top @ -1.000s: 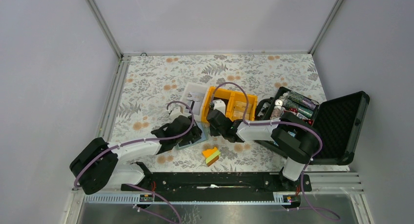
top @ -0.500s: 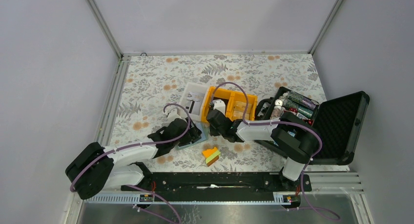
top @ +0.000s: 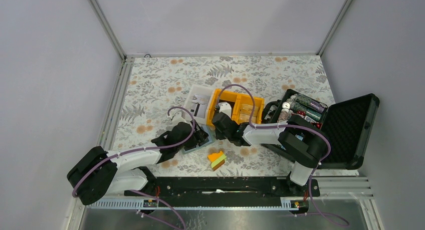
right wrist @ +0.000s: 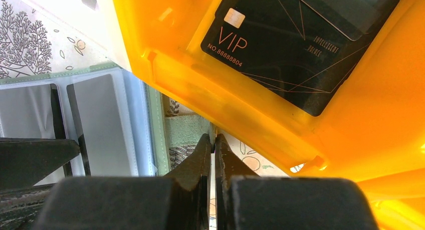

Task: Put the credit cards into the card holder
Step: Insert the credit card into the card holder, then close the card holder at the center of the board.

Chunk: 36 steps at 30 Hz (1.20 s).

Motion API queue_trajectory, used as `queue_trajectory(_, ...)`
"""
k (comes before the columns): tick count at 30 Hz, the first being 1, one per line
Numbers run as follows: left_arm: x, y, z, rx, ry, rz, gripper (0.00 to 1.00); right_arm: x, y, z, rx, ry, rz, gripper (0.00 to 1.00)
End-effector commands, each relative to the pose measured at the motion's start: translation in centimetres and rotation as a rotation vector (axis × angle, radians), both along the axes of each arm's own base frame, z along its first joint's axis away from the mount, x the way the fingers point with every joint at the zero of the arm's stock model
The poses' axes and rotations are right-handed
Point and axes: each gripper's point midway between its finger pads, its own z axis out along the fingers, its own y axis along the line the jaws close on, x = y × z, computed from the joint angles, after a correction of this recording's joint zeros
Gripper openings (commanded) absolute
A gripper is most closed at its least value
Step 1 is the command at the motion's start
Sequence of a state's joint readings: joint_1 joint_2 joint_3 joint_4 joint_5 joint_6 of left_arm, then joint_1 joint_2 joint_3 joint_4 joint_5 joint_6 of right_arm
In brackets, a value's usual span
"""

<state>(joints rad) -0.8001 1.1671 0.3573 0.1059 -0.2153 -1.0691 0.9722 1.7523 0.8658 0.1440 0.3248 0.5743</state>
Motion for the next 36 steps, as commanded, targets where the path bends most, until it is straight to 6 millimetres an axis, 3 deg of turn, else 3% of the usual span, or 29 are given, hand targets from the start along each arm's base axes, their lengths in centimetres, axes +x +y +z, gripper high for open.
queue_trajectory(1,1.1,-1.5,2.1,-0.066,-0.071,-0.025,0.70,-0.2,-1.6,-1.2,-0.062,0.023,-0.031,0.00)
queue_trajectory(7,1.5,-1.5,3.5,-0.079,-0.119,-0.025,0.71,-0.3,-1.8,-0.8,-0.056,0.018,-0.039,0.00)
queue_trajectory(12,1.7,-0.5,4.6,-0.047,-0.136,-0.034,0.80,-0.2,-1.5,0.9,-0.015,-0.004,-0.039,0.00)
queue_trajectory(14,1.7,0.5,5.0,-0.009,-0.134,-0.037,0.83,-0.1,-1.2,2.0,0.014,-0.016,-0.033,0.00)
queue_trajectory(19,1.7,6.1,4.5,0.113,-0.066,0.068,0.91,0.1,0.1,5.4,0.100,-0.059,0.009,0.00)
queue_trajectory(23,1.6,9.5,4.2,0.119,-0.055,0.148,0.99,-0.6,2.2,8.0,0.186,-0.091,0.102,0.00)
queue_trajectory(29,1.5,12.2,2.0,0.069,-0.014,0.224,0.99,-3.4,7.2,10.4,0.205,-0.143,0.280,0.00)
queue_trajectory(36,1.0,12.2,-0.2,0.010,0.033,0.231,0.97,-7.1,13.1,10.6,0.229,-0.140,0.404,0.00)
